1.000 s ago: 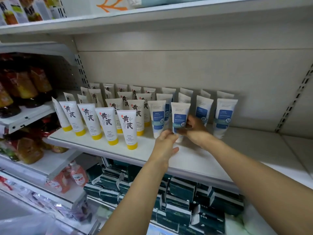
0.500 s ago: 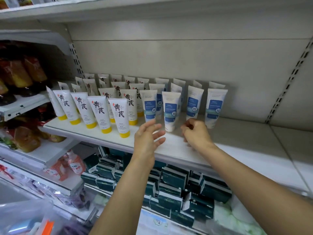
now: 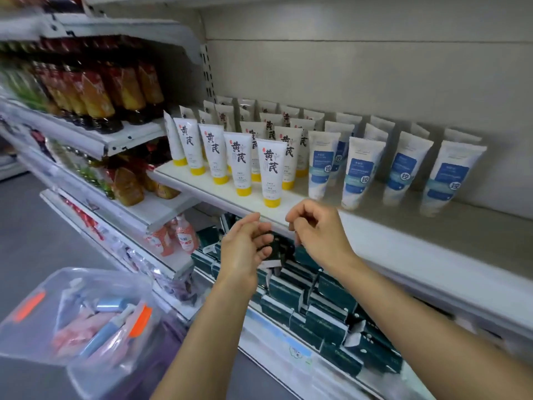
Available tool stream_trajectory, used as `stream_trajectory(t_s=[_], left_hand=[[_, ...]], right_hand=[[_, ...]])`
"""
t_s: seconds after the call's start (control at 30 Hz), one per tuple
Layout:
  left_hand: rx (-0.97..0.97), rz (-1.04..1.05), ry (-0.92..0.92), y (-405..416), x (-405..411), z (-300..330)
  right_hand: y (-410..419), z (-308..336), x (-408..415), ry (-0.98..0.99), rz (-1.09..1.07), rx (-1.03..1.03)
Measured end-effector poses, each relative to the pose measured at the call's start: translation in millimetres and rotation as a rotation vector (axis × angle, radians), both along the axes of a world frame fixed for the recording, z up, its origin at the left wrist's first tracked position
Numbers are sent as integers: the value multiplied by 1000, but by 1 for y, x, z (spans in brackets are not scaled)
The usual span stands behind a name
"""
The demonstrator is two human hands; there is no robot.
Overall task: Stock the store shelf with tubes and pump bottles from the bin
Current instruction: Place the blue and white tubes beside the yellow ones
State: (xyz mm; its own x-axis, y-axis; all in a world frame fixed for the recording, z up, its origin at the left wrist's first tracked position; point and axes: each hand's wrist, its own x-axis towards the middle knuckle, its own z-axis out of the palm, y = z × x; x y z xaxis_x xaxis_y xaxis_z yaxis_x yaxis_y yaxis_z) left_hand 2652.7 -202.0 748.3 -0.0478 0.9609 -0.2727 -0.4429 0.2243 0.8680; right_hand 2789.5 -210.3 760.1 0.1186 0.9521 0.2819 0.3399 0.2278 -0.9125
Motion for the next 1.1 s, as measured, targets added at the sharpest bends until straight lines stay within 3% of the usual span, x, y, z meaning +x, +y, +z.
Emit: stream_trajectory(t_s=[0.27, 0.57, 0.87, 1.1], left_hand=[[-118, 74, 15, 0, -87, -24], [-283, 194, 21, 1, -236, -55], [-398, 329, 59, 3, -389, -95], [-472, 409, 42, 13, -477, -121]], right_hand=[[24, -32, -83, -40, 192, -215], [49, -79, -240, 24, 341, -318], [71, -125, -378, 32, 433, -469], [88, -156, -434, -54, 462, -582]])
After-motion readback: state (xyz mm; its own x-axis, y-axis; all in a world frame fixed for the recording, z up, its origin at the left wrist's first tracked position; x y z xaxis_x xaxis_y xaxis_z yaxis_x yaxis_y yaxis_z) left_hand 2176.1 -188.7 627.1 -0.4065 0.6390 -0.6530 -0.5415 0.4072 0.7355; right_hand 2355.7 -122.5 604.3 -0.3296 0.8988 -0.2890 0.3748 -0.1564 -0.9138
